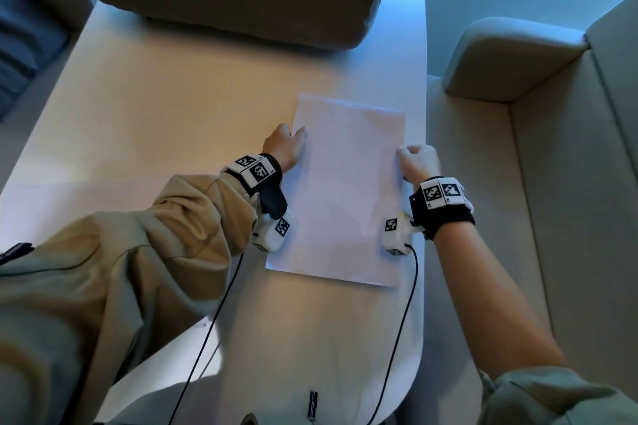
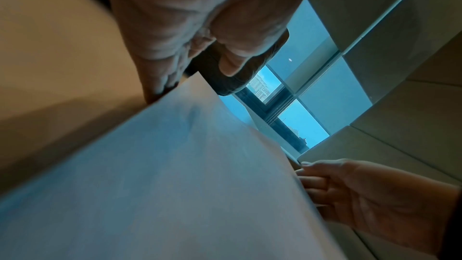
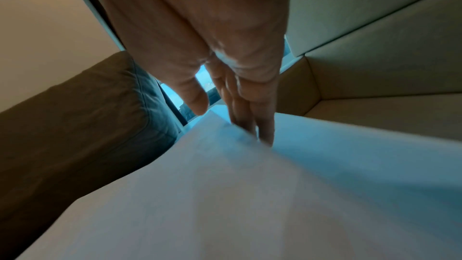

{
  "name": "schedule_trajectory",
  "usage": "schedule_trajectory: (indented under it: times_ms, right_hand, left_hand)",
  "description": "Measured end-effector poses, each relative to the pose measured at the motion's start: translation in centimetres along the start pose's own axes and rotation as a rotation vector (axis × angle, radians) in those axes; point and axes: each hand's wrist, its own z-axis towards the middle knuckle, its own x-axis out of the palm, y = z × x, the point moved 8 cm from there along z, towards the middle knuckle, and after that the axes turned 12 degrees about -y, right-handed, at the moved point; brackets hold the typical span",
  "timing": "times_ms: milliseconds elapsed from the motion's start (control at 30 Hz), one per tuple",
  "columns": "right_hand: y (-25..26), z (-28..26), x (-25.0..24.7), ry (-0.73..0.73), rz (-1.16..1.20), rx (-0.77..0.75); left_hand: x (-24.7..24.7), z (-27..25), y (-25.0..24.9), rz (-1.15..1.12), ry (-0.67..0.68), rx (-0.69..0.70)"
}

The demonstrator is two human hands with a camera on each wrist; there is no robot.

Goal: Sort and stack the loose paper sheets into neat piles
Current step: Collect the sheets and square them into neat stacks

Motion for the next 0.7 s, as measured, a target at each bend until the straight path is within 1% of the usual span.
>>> schedule_trajectory:
  times_ms: [100, 167, 200, 267, 333, 400, 467, 533, 567, 633, 700]
  right_hand:
    - [0.3, 0.1, 0.0, 0.017, -0.052, 0.009]
    - [0.4, 0.3, -0.6, 0.005, -0.040, 0.025]
    - [0.9, 0.2, -1.1, -0.022, -0.043, -0.002]
    - [2.1, 0.4, -1.9, -0.081, -0.044, -0.116]
    - [4.0, 0.3, -2.0, -0.102, -0.052, -0.244]
    - [6.3, 0.3, -1.2, -0.066, -0.147, -0.351]
    - [8.4, 0.7, 0.2, -0.018, -0.220, -0.422]
    - [10.2, 0.9, 1.9, 0.048, -0.282, -0.491]
    - [10.8, 1.0, 2.9, 0.087, -0.331, -0.521]
    - [11.4, 1.5, 4.8, 0.163, -0.416, -0.560]
    - [11.8, 2.1, 6.1, 0.212, -0.458, -0.582]
  left_hand:
    - [-0.1, 0.0, -0.4, -0.004, -0.011, 0.002]
    - [-0.9, -0.5, -0.8, 0.026, -0.039, 0.059]
    - [-1.3, -1.1, -0.9, 0.045, -0.053, 0.105]
    - [-1.5, -2.9, -1.0, 0.086, -0.046, 0.255]
    - [-0.7, -5.5, -0.6, 0.172, 0.008, 0.463]
    - [0.4, -8.3, 0.3, 0.287, 0.072, 0.669]
    - [1.3, -11.1, 0.9, 0.366, 0.135, 0.857]
    - [2.6, -13.5, 1.7, 0.418, 0.246, 1.026]
    - [3.3, -14.4, 2.1, 0.487, 0.304, 1.096]
    - [4.5, -15.1, 3.0, 0.666, 0.372, 1.158]
    - [5.0, -15.0, 3.2, 0.750, 0.357, 1.149]
